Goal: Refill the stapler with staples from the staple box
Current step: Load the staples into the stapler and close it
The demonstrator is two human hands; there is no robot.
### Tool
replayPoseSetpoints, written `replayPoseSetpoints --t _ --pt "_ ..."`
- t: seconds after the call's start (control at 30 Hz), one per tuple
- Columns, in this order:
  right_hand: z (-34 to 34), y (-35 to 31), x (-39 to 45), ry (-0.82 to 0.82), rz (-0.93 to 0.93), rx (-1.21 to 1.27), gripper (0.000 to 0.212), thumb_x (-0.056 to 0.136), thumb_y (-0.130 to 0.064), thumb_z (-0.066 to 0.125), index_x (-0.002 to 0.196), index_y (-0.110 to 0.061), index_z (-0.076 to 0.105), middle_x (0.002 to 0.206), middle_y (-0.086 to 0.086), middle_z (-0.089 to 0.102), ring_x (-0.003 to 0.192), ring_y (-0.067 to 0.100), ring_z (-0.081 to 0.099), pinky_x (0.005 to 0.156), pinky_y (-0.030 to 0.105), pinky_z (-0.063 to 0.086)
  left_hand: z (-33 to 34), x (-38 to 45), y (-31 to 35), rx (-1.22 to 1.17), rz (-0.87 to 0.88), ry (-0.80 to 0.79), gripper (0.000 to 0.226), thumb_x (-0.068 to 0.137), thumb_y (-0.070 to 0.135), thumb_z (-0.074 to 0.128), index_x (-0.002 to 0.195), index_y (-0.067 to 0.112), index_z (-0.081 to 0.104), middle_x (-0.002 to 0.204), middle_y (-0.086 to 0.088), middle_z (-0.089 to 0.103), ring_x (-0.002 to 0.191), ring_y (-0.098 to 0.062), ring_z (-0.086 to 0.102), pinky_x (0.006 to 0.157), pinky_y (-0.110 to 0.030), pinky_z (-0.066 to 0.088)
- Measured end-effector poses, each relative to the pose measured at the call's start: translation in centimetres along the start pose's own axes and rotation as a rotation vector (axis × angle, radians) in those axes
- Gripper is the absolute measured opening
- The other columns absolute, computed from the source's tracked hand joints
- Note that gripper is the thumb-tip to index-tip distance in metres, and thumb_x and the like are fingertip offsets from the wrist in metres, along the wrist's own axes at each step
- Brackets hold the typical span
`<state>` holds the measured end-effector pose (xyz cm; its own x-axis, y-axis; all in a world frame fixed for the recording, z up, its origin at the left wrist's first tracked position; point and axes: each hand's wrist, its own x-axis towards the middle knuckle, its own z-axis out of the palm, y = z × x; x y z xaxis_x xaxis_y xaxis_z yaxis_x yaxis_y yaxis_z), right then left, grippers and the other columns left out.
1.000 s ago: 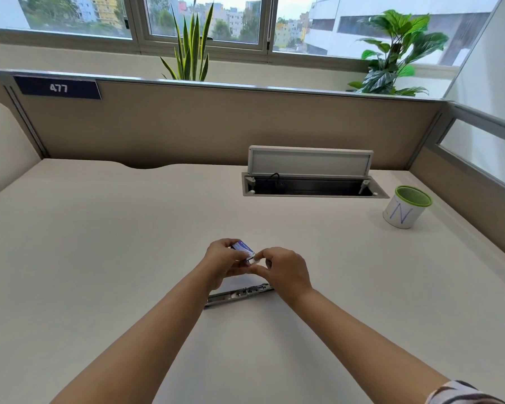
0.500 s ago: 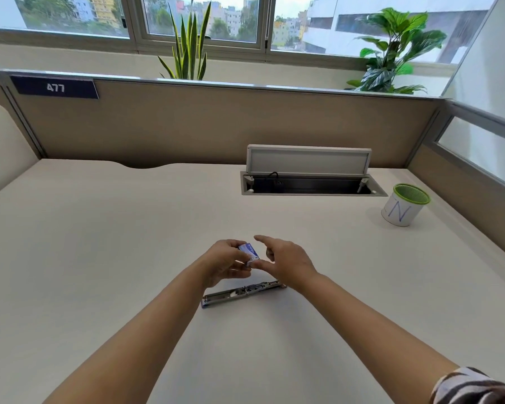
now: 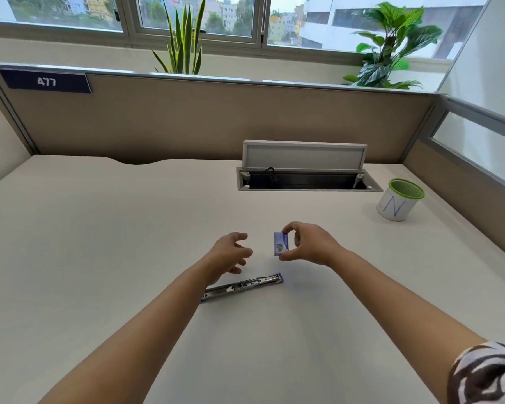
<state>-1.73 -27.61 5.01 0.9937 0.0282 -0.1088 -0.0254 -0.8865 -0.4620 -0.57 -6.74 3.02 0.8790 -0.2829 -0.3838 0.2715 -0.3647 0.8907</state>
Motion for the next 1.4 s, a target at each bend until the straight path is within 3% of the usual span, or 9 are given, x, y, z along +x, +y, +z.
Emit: replayPoseSetpoints --t 0.13,0.33,0.43,0.6,0.73,0.9,1.13,1.3,1.4 --pt "-0.9 5.1 -1.3 0.022 0.199 -0.009 0.056 0.064 -0.041 0.08 0.113 -0.028 0.057 0.074 -0.011 0.05 0.073 0.014 0.052 0.058 0.024 0.037 0.1 0.2 -2.0 0.429 0.116 0.085 0.036 0.087 0.015 0.057 0.123 0.013 0.059 0.097 -0.002 0.056 0.083 -0.018 0.051 0.074 -0.024 0.04" --pt "-0.5 7.6 -2.6 -0.034 0.304 0.023 0.058 0.063 -0.038 0.081 0.115 -0.027 0.057 0.074 -0.01 0.051 0.075 0.015 0.053 0.056 0.022 0.037 1.1 0.2 -2.7 0.538 0.149 0.077 0.029 0.087 0.017 0.053 0.114 0.017 0.062 0.094 0.002 0.057 0.077 -0.016 0.053 0.064 -0.025 0.045" --pt "0.0 7.9 -2.7 -0.037 0.318 0.034 0.061 0.064 -0.037 0.081 0.119 -0.025 0.057 0.074 -0.011 0.051 0.078 0.015 0.053 0.057 0.021 0.037 1.4 0.2 -2.5 0.615 0.179 0.064 0.031 0.088 0.018 0.052 0.118 0.016 0.062 0.097 0.001 0.058 0.085 -0.015 0.053 0.075 -0.025 0.043" --pt "-0.6 7.3 -2.4 -0.029 0.303 -0.013 0.086 0.062 -0.05 0.079 0.135 -0.026 0.043 0.102 0.001 0.056 0.093 0.018 0.054 0.08 0.027 0.043 1.5 -0.2 -2.5 0.785 0.197 -0.002 0.042 0.086 0.029 0.056 0.127 0.021 0.055 0.117 -0.002 0.059 0.109 -0.019 0.054 0.09 -0.029 0.043" --pt "-0.8 4.4 -1.6 0.09 0.228 0.155 0.063 0.075 -0.053 0.067 0.127 -0.02 0.053 0.091 0.0 0.056 0.086 0.017 0.054 0.075 0.027 0.04 1.8 -0.5 -2.9 0.959 0.248 -0.015 0.048 0.08 0.036 0.061 0.126 0.024 0.053 0.122 0.0 0.052 0.118 -0.019 0.046 0.088 -0.03 0.042" --pt "0.4 1.3 -1.7 0.117 0.276 0.419 0.039 0.086 -0.038 0.061 0.117 -0.016 0.061 0.076 -0.007 0.048 0.077 0.015 0.051 0.068 0.026 0.04 2.5 -0.7 -3.4 1.067 0.355 0.088 0.027 0.087 0.03 0.052 0.108 0.014 0.06 0.112 -0.004 0.057 0.11 -0.022 0.049 0.073 -0.027 0.035" --pt "6.3 -3.4 -4.2 -0.121 0.178 0.392 0.032 0.084 -0.026 0.063 0.114 -0.017 0.061 0.072 -0.012 0.049 0.066 0.005 0.048 0.055 0.015 0.034 1.9 -0.9 -3.5 1.037 0.319 0.23 0.024 0.092 0.027 0.046 0.107 0.01 0.055 0.11 -0.008 0.062 0.103 -0.028 0.055 0.073 -0.031 0.039" --pt "7.4 -4.4 -3.6 0.047 0.449 0.658 0.037 0.087 -0.036 0.056 0.115 -0.012 0.049 0.096 0.003 0.05 0.081 0.019 0.048 0.065 0.026 0.038 1.0 -1.6 -3.3 0.781 0.327 0.282 0.019 0.091 0.023 0.052 0.102 0.008 0.055 0.099 -0.011 0.066 0.084 -0.029 0.056 0.068 -0.032 0.038" --pt "7.0 -5.0 -3.1 0.056 0.487 0.8 0.028 0.091 -0.038 0.049 0.102 -0.012 0.049 0.084 0.005 0.051 0.063 0.017 0.042 0.051 0.024 0.031 0.8 -2.2 -3.1 0.638 0.337 0.296 0.01 0.089 0.02 0.056 0.094 0.011 0.054 0.094 -0.01 0.065 0.077 -0.024 0.05 0.067 -0.03 0.036"
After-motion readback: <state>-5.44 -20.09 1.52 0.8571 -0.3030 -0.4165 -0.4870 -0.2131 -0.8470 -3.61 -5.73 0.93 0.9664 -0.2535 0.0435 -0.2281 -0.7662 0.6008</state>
